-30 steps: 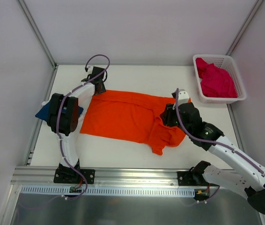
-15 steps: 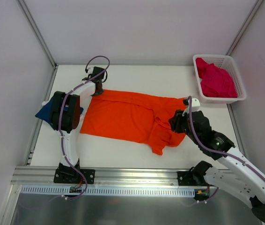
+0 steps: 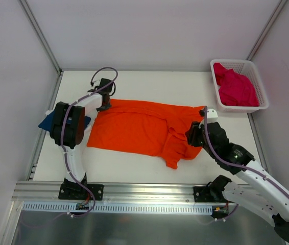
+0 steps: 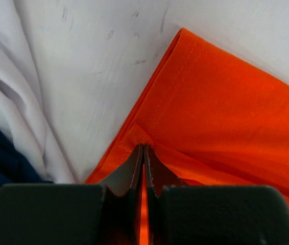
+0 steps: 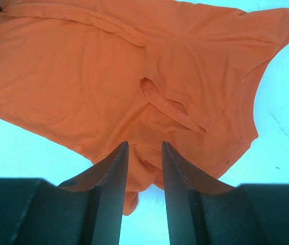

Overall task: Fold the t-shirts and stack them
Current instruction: Fold the flattened tshirt in 1/3 of the way

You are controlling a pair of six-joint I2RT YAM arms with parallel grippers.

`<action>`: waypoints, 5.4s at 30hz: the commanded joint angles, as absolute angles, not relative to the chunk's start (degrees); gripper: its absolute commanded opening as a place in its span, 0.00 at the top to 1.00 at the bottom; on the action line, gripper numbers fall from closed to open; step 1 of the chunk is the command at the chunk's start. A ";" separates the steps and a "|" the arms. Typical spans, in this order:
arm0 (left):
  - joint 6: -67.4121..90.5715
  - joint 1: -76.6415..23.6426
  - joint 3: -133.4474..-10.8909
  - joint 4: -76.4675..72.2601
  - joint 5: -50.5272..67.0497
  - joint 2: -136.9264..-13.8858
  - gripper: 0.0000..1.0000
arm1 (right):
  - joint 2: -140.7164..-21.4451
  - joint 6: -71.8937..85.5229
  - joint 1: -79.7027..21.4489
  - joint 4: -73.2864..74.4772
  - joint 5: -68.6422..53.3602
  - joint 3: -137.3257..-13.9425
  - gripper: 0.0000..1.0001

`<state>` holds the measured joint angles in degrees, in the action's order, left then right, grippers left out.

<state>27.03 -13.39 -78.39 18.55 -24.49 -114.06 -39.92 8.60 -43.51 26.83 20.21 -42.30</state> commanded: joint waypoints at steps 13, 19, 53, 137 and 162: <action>28.39 -13.01 -73.57 19.69 -25.31 -106.88 1.00 | -55.08 8.26 -43.77 15.83 21.71 -43.15 0.63; 28.39 -13.89 -73.30 19.69 -25.66 -105.82 1.00 | -70.46 6.24 -43.68 8.09 23.02 -50.96 0.77; 27.69 -14.06 -73.83 19.69 -25.75 -107.40 1.00 | -124.02 5.45 -39.81 13.10 10.99 -95.19 0.99; 25.84 -14.33 -93.78 22.85 -17.23 -123.57 1.00 | -110.03 8.96 -23.12 29.79 27.51 -80.50 1.00; 29.18 -9.76 -106.34 30.76 -12.31 -131.30 1.00 | -126.65 7.21 -14.59 36.74 19.78 -101.33 0.99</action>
<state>27.83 -10.74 -102.72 27.81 -13.50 -129.36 -125.36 7.84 -16.12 34.20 21.58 -97.21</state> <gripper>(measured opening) 0.005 0.009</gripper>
